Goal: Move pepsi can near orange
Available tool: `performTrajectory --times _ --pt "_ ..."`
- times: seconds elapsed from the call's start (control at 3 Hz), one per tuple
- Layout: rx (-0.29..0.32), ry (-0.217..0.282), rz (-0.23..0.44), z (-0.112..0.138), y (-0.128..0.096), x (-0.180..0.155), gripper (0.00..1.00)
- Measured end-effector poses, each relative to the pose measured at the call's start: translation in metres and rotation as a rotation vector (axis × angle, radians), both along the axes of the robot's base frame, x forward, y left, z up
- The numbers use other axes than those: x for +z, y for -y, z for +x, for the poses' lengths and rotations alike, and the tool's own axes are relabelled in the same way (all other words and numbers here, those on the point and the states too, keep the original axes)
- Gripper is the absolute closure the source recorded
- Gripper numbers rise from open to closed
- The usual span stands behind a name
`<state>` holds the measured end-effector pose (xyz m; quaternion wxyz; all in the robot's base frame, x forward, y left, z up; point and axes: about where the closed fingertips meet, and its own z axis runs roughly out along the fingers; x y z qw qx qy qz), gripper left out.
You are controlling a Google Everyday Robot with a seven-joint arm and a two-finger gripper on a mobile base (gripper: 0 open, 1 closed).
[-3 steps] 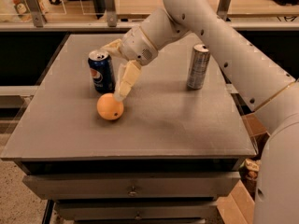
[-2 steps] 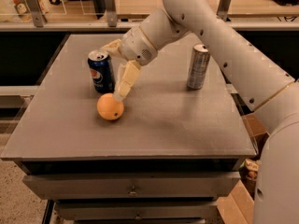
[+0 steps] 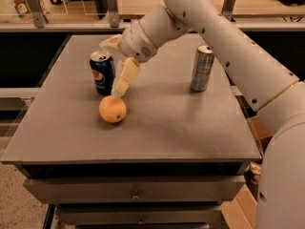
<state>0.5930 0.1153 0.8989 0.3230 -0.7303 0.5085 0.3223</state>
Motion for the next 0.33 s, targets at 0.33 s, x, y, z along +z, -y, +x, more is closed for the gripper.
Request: performTrajectory --times 0.33 --pt "0.000 0.000 0.000 0.0000 -0.0001 0.0000 0.00"
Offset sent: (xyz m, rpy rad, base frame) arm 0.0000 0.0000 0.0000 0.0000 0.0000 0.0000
